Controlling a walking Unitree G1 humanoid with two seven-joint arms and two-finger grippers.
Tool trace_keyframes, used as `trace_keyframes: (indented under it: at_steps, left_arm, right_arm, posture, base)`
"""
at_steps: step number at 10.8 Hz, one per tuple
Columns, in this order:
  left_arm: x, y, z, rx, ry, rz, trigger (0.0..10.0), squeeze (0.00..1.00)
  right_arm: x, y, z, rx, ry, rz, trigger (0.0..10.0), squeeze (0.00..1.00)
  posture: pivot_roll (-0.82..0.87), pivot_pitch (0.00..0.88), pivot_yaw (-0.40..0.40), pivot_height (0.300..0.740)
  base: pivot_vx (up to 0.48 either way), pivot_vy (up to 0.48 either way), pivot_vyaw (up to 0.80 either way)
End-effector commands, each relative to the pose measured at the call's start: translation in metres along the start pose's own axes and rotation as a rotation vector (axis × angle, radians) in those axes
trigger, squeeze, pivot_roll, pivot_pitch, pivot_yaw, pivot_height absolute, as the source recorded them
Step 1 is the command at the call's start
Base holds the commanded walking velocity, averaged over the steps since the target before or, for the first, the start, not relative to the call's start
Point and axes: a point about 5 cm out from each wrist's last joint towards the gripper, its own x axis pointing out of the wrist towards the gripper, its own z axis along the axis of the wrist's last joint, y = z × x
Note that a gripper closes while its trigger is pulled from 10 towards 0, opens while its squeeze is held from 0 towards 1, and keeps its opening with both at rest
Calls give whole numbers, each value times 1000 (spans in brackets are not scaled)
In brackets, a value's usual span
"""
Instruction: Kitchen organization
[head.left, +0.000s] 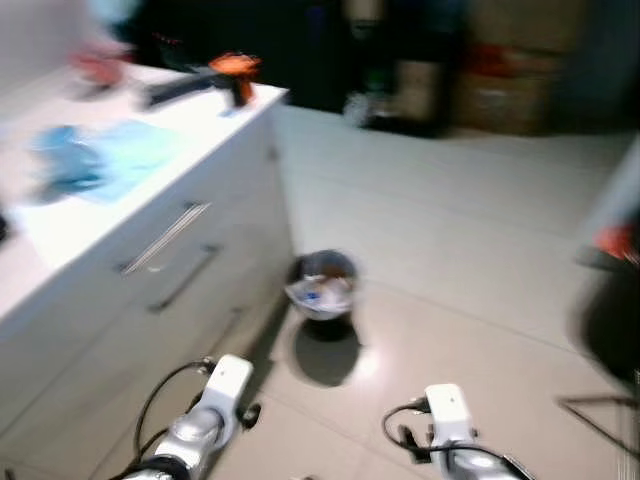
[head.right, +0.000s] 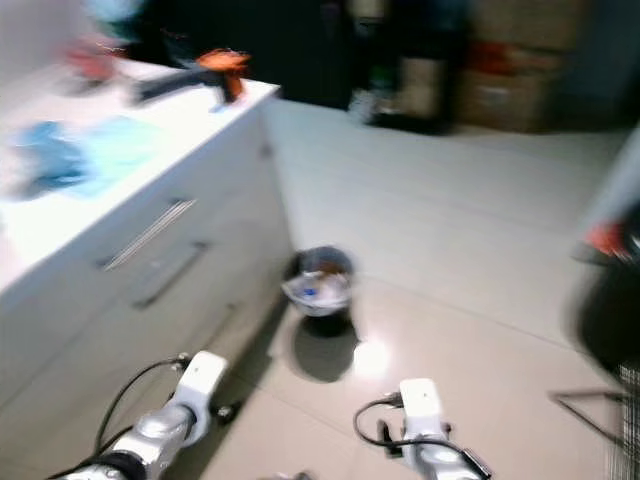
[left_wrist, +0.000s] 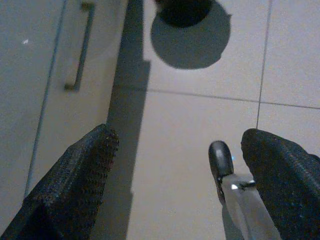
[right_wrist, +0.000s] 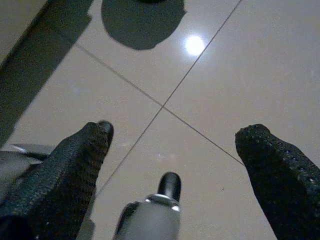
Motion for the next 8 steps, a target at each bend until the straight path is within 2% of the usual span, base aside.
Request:
trace_keyframes:
  at_steps: [1,2,4,5,7,8]
  left_arm:
    - [-3,6,-10,35,41,14,10000,0]
    - [-3,7,-9,65,44,23,10000,0]
    - [-3,9,-8,73,41,31,10000,0]
    - [-3,10,-8,-18,37,54,10000,0]
    - [-4,14,-10,-60,49,84,10000,0]
    - [-5,21,-14,-125,72,131,10000,0]
  right_arm:
    - [0,3,-2,0,8,10,10000,0]
    - [0,5,-2,-11,8,12,10000,0]
    - [1,8,0,-22,3,22,10000,0]
    - [1,10,1,-26,-2,27,10000,0]
    - [1,8,2,-24,-5,25,10000,0]
    - [1,7,1,-22,-5,22,10000,0]
  posture:
    - [72,0,121,740]
    - [71,0,123,740]
    - [71,0,124,740]
    - [71,0,125,740]
    - [71,0,125,740]
    - [71,0,125,740]
  base:
    - [0,0,800]
    - [0,0,800]
    - [0,0,800]
    - [0,0,800]
    - [0,0,800]
    - [0,0,800]
